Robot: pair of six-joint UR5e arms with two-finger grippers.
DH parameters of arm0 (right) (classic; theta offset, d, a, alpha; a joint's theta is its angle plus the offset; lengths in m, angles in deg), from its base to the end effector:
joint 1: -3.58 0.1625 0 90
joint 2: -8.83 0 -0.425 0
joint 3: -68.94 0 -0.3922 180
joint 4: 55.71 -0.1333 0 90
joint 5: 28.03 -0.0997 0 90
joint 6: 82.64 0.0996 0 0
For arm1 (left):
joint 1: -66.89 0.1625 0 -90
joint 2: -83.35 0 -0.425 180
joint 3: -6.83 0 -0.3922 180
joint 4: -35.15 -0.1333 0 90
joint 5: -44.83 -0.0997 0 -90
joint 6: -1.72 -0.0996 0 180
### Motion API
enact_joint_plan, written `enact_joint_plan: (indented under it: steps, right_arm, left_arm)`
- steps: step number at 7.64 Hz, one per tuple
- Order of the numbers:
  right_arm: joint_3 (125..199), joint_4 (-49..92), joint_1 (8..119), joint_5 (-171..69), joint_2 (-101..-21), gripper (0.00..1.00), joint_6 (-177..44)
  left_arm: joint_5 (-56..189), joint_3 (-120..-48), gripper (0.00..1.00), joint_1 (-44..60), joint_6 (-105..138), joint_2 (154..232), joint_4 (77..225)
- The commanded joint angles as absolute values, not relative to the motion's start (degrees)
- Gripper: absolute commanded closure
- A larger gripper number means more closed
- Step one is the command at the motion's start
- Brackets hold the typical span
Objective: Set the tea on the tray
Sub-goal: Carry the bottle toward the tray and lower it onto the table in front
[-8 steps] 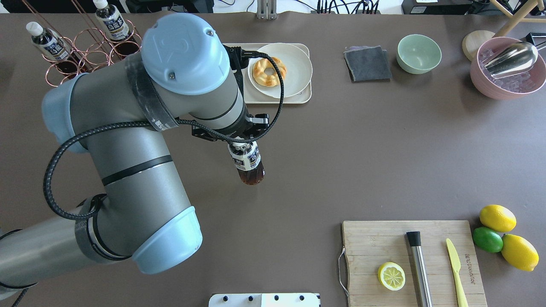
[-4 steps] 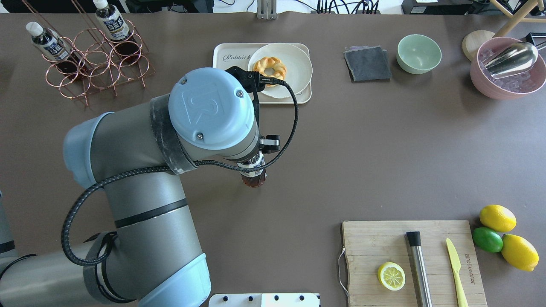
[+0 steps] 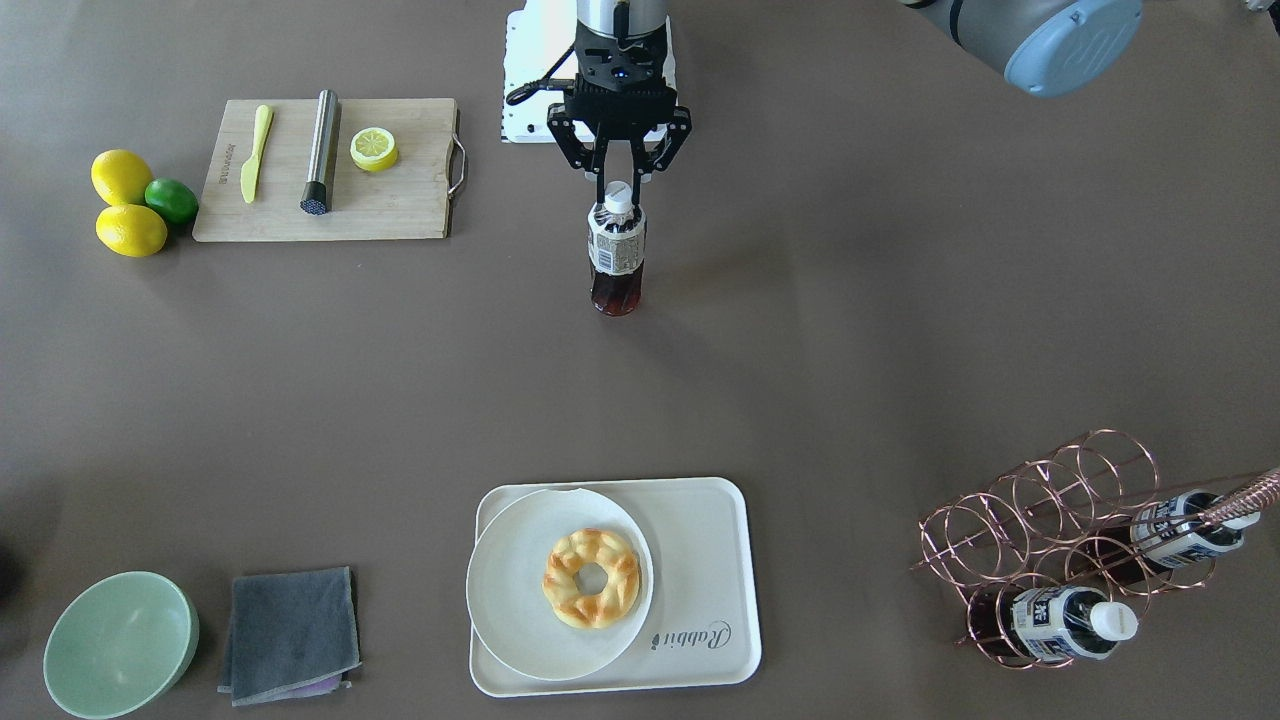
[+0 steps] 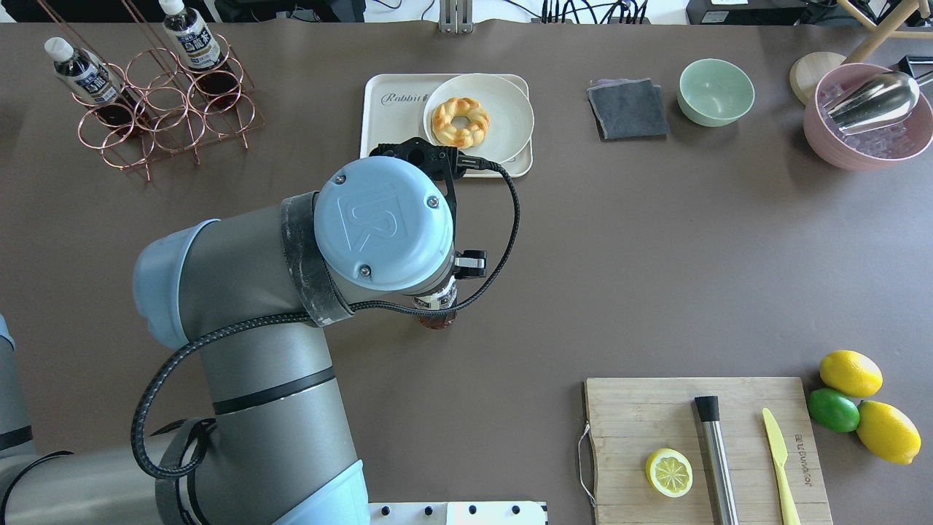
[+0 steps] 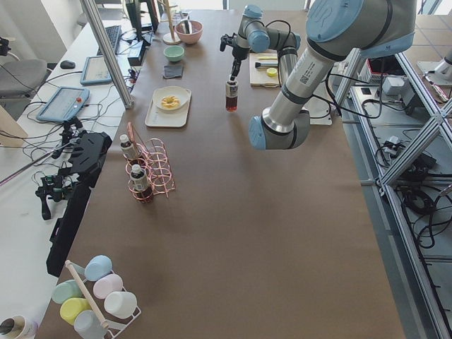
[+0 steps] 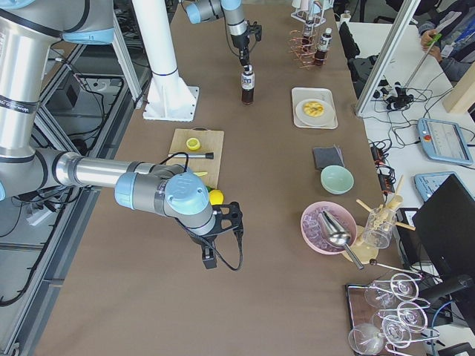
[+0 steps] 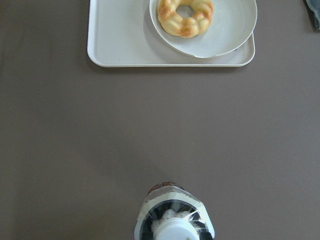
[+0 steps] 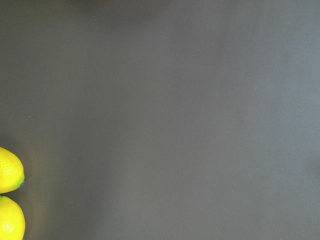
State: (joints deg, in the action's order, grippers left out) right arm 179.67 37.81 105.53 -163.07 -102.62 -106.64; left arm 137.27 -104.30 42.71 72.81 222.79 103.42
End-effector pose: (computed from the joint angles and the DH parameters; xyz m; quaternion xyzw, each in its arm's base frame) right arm 0.1300 -0.3108 0.6405 0.0856 -0.3746 -0.0828 0.9195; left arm 0.4889 -0.3610 0.0594 0.1338 0.3916 -0.0331 0.9098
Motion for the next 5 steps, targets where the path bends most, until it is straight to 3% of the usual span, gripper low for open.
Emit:
enact_joint_plan:
  steps: [1,4,5]
  right_arm:
    - [179.7,37.8,105.6,-163.1,-102.7,0.0,-106.7]
    - [179.9,37.8,105.6,-163.1,-102.5,0.0,-106.7]
    - [179.9,37.8,105.6,-163.1,-102.4,0.0,-106.6]
  left_arm:
    - [137.2,-104.3,1.0,43.2,72.8,222.7,103.4]
    - [137.1,-104.1,0.97,44.2,72.7,222.0,104.8]
    - [137.1,-104.1,0.79,44.2,72.7,222.0,105.1]
